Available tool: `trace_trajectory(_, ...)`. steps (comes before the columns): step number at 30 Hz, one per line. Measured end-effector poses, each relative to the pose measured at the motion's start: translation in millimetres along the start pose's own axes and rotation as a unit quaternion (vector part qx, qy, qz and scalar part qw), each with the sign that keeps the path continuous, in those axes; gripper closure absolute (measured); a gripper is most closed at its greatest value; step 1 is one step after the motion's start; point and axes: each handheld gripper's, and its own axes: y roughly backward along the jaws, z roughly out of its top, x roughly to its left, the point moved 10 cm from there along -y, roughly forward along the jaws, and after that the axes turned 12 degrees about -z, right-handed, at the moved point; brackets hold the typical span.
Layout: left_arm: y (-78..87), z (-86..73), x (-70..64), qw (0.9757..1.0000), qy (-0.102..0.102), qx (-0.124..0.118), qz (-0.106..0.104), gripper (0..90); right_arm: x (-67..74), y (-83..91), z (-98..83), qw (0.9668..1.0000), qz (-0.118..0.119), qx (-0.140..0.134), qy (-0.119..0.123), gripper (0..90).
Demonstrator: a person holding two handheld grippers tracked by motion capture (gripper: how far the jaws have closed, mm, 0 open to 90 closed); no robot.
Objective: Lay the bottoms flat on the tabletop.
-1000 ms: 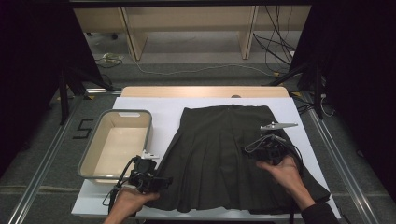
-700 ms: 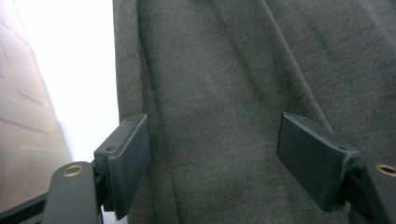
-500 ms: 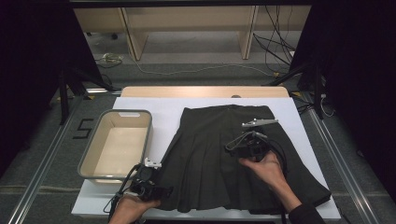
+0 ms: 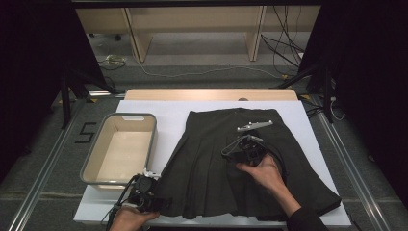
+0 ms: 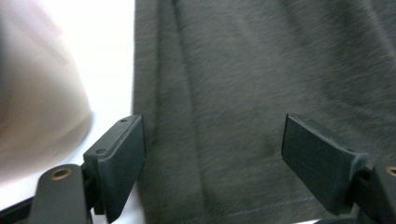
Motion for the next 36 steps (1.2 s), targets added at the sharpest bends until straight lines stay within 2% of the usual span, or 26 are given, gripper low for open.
trace_trajectory(7,-1.6,-2.5,5.0,0.9999,0.009,0.006,0.000,21.1,6.5,-4.4,3.8,1.0000,0.001,0.004,0.003,23.4)
trace_trajectory(13,-5.4,-4.4,4.6,0.9999,0.001,0.017,0.003,18.6,11.6,-12.2,9.5,0.9999,0.000,0.009,0.008,22.2)
trace_trajectory(21,-10.7,-2.2,3.3,0.9998,0.002,0.019,0.002,18.2,24.6,-23.1,21.3,0.9997,0.005,0.013,0.022,21.3)
trace_trajectory(25,-13.6,-2.3,1.7,0.9997,-0.001,0.023,0.002,18.1,30.0,-25.9,29.4,0.9998,0.008,0.010,0.018,21.4)
trace_trajectory(28,-15.7,-2.4,0.8,0.9995,-0.011,0.026,0.012,16.8,32.7,-30.7,32.8,0.9997,0.006,0.012,0.021,21.3)
trace_trajectory(35,-15.0,-2.0,1.5,0.9997,-0.001,0.022,0.006,16.6,35.7,-38.0,38.4,0.9996,0.003,0.018,0.021,21.3)
trace_trajectory(36,-13.5,-2.3,2.9,0.9996,-0.011,0.024,0.011,19.5,35.8,-38.0,39.0,0.9996,0.005,0.018,0.020,21.4)
